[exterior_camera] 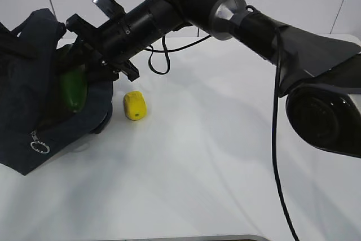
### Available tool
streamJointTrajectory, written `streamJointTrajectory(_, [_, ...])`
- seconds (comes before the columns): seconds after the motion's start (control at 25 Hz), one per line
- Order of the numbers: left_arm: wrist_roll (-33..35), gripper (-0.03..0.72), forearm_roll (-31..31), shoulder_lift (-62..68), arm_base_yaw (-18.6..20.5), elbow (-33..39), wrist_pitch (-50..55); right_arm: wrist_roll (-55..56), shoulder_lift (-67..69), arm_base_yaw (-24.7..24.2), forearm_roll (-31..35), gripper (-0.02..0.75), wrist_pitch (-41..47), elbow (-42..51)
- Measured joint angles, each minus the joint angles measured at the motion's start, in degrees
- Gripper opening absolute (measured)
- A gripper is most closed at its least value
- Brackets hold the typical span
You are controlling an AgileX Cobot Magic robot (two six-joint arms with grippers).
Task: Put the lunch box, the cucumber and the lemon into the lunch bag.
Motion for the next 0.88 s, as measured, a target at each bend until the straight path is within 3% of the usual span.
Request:
streamJointTrajectory(0.6, [0.0,0.000,-0.3,0.0,0.0,0.0,0.1,-4.5,3.4,0.0,6.7,0.358,-8.1,0.0])
streamJointTrajectory(0.88, [0.0,0.000,-0.3,0.0,0.0,0.0,0.1,-5.1,3.4,0.0,7.7,0.573,-9.7,0.0])
